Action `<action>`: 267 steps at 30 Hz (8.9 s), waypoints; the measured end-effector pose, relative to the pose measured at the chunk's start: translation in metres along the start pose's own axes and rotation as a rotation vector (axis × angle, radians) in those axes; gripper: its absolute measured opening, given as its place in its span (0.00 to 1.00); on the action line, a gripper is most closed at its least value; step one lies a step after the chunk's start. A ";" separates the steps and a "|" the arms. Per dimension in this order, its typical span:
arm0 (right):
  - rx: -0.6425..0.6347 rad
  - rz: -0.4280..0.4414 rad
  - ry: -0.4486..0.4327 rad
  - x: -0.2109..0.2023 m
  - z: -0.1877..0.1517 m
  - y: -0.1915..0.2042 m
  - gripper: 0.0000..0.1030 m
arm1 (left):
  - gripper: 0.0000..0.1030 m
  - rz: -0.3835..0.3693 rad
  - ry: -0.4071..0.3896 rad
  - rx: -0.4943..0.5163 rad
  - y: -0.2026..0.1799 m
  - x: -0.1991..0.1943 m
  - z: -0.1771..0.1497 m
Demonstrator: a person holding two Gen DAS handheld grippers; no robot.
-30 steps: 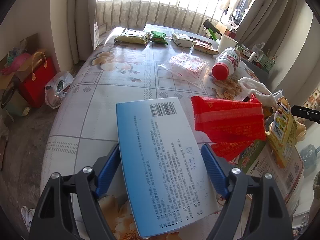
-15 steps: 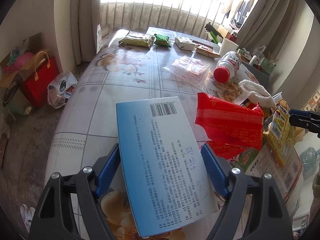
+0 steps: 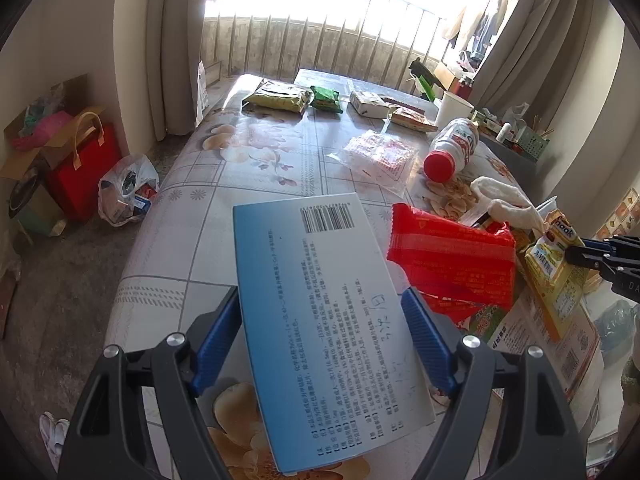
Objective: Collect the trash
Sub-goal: 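Grasp the yellow snack wrapper with the right tool while the left tool holds the blue card, then carry the card and wrapper to the blue wastebasket and open both tools, then grasp the large printed snack bag with the right tool and lift it, then grasp the red plastic mesh bag with the left tool while the right tool holds the snack bag, then carry the red mesh bag and snack bag over the blue wastebasket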
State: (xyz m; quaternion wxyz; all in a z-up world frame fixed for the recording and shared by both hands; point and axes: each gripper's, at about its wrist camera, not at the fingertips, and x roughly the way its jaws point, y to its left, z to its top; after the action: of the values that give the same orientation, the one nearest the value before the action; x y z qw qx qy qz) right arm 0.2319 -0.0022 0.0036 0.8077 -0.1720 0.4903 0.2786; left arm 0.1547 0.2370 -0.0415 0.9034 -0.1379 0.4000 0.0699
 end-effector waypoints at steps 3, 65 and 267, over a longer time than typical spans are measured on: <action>0.028 0.012 -0.048 -0.017 0.001 -0.003 0.13 | 0.76 -0.001 -0.015 0.001 0.000 -0.009 0.001; 1.543 -0.310 -0.127 -0.029 -0.438 -0.397 0.43 | 0.82 -0.468 0.591 0.695 -0.733 0.200 -0.116; 1.657 -0.385 -0.531 -0.159 -0.453 -0.267 0.00 | 0.12 -0.550 0.760 0.887 -0.697 0.187 -0.151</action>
State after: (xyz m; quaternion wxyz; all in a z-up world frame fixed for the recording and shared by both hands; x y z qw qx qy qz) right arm 0.0241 -0.5065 -0.0624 0.7925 0.4581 0.2937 -0.2753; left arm 0.3385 -0.4694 -0.1421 0.6547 0.1359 0.6332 -0.3899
